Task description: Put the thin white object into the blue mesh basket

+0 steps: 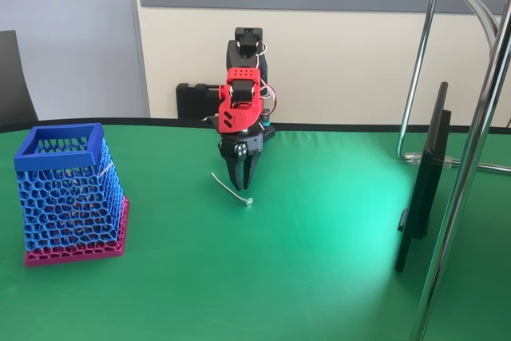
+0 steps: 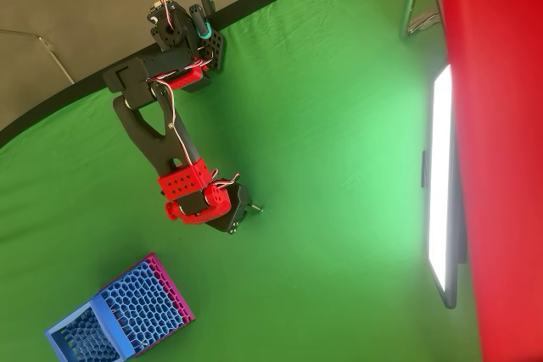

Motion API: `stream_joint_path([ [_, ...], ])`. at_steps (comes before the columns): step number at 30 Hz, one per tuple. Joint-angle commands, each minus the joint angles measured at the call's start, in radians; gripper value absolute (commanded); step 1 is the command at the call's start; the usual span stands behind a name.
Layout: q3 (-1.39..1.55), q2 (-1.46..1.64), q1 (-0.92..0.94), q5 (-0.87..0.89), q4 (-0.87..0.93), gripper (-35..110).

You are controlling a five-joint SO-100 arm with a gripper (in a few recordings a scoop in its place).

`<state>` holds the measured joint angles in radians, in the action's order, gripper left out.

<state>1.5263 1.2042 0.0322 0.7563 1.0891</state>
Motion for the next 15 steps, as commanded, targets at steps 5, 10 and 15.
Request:
stream_joint_path([
  [5, -0.067, -0.041, -0.014, 0.008, -0.008, 12],
  [10, -0.080, -0.064, -0.025, 0.003, -0.008, 12],
  [15, -0.101, -0.084, -0.035, 0.008, -0.008, 12],
])
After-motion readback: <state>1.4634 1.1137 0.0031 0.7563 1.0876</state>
